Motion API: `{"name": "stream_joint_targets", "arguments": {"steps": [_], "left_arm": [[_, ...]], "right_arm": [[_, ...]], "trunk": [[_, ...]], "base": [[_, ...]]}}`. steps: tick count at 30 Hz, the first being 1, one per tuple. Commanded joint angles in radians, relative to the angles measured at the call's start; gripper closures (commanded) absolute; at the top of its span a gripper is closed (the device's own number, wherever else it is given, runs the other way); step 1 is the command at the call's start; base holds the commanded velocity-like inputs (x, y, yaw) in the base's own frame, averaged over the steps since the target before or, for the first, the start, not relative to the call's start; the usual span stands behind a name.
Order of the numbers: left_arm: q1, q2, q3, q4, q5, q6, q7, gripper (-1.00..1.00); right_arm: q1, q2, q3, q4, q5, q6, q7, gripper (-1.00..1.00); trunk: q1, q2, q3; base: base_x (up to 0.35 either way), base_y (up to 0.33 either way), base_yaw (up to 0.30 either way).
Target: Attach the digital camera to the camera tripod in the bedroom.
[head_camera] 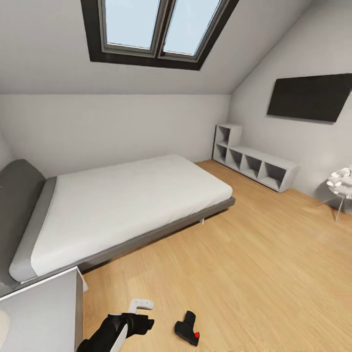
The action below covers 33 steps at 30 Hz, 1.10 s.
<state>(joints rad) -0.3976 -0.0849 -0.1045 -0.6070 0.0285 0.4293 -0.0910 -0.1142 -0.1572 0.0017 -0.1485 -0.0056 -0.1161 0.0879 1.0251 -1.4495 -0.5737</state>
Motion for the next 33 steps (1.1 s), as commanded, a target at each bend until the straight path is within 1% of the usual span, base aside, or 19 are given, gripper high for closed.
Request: {"name": "stream_joint_targets", "arguments": {"steps": [1,2,3,4,5,7,8,10,11,17,20,33], "left_arm": [[-0.001,0.002,-0.001,-0.002,0.002,0.009,0.001,-1.0],[-0.002,0.004,0.0,-0.002,0.001,0.012,0.002,-1.0],[-0.005,0.012,0.0,-0.002,0.0,0.009,0.004,-1.0],[-0.005,0.012,0.0,-0.002,0.0,0.009,0.004,-1.0],[-0.007,0.027,0.0,-0.002,0.001,0.007,0.004,-1.0],[-0.013,0.041,0.0,-0.002,0.002,0.01,0.002,-1.0],[-0.027,0.059,0.001,-0.002,0.008,0.025,-0.024,-1.0],[-0.028,0.064,0.003,-0.001,0.011,0.03,-0.045,-1.0],[-0.027,0.069,0.006,-0.001,0.012,0.031,-0.072,-1.0],[-0.022,0.071,0.006,0.002,0.014,0.03,-0.099,-1.0],[-0.021,0.072,0.004,0.002,0.01,0.035,-0.109,-1.0],[-0.021,0.073,0.001,0.001,0.005,0.04,-0.113,-1.0]], "right_arm": [[-0.001,0.0,0.0,0.001,-0.001,-0.004,0.003,-1.0],[-0.001,0.0,0.0,0.001,-0.001,-0.004,0.004,-1.0],[-0.001,0.0,0.0,0.001,-0.001,-0.004,0.003,-1.0],[-0.001,0.0,0.0,0.001,-0.001,-0.004,0.003,-1.0],[-0.001,-0.001,0.0,0.001,-0.001,-0.004,0.003,-1.0],[-0.001,-0.001,0.0,0.0,-0.002,-0.004,0.004,-1.0],[-0.002,-0.002,0.0,0.0,-0.002,-0.004,0.004,-1.0],[-0.002,-0.005,-0.001,0.0,-0.002,-0.003,0.004,-1.0],[-0.002,-0.009,-0.001,0.0,-0.002,-0.003,0.004,-1.0],[-0.002,-0.013,-0.002,0.0,-0.002,-0.003,0.004,-1.0],[-0.002,-0.014,-0.002,0.0,-0.002,-0.004,0.004,-1.0],[-0.001,-0.01,-0.002,-0.029,-0.002,-0.004,0.003,-1.0]], "trunk": [[0.0,0.0,-0.002],[0.0,0.0,-0.003],[0.0,0.0,-0.003],[0.0,0.0,-0.004],[0.0,0.0,-0.005],[0.0,0.0,-0.006],[0.0,0.0,-0.007],[0.0,0.0,-0.009],[0.0,0.0,-0.009],[0.0,0.0,-0.014],[0.0,0.0,-0.016],[0.0,0.0,-0.026]], "base": [[0.002,0.0,-0.252],[0.001,0.0,-0.252],[0.001,0.0,-0.252],[0.001,0.0,-0.252],[0.0,0.0,-0.252],[0.0,0.0,-0.252],[0.0,0.0,-0.252],[0.0,0.0,-0.252],[0.0,0.0,-0.252],[0.002,0.007,-0.252],[0.1,0.128,-0.252],[0.226,0.205,-0.252]]}}
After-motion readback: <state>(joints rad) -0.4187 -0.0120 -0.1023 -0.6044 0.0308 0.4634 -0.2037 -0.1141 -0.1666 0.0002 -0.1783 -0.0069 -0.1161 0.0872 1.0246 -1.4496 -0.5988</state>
